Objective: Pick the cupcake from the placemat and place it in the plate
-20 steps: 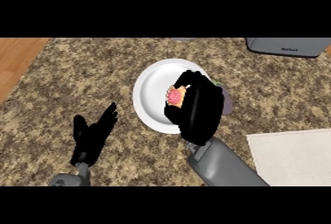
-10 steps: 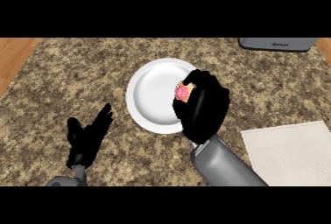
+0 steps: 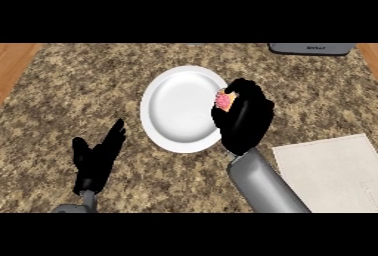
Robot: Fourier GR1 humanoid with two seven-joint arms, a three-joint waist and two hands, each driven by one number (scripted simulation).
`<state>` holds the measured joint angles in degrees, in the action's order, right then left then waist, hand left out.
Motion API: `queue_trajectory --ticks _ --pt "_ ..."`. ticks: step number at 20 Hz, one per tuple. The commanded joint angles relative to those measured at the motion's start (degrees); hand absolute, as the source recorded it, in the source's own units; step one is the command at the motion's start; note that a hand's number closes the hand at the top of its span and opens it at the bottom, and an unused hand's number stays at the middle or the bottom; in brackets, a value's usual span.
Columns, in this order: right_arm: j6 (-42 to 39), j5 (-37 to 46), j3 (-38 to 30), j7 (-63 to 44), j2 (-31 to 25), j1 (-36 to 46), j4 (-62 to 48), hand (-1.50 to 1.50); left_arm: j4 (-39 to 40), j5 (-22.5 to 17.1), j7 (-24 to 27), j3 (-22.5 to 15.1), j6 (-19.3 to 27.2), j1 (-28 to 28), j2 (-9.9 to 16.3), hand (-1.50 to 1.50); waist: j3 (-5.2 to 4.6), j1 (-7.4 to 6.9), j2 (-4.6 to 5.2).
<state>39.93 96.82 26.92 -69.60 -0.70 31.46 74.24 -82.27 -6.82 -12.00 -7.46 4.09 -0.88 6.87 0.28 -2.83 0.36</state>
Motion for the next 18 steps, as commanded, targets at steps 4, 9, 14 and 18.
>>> queue_trajectory --ticks 4,9,14,18 --pt "8.19 -7.21 -8.14 -11.29 0.67 -2.05 -6.51 1.50 -0.21 -0.25 -0.83 0.95 -0.33 -0.94 0.90 0.00 -0.08 0.40 0.55" --pt "6.59 -23.83 -8.75 -2.53 0.67 0.57 -17.20 -1.50 0.58 -1.13 -2.02 1.26 -0.93 -0.58 0.75 0.00 -0.14 -0.33 0.62" --pt "21.23 -36.61 -7.06 10.30 0.68 4.78 -27.48 -1.50 -0.72 -0.09 -1.92 -0.32 -0.51 0.60 -0.37 0.00 -0.12 -0.48 0.53" --pt "28.07 -39.90 -6.32 16.19 0.69 8.15 -26.47 -1.50 0.66 1.64 -1.54 -1.23 1.44 -1.30 -2.20 0.00 -0.13 0.22 0.42"
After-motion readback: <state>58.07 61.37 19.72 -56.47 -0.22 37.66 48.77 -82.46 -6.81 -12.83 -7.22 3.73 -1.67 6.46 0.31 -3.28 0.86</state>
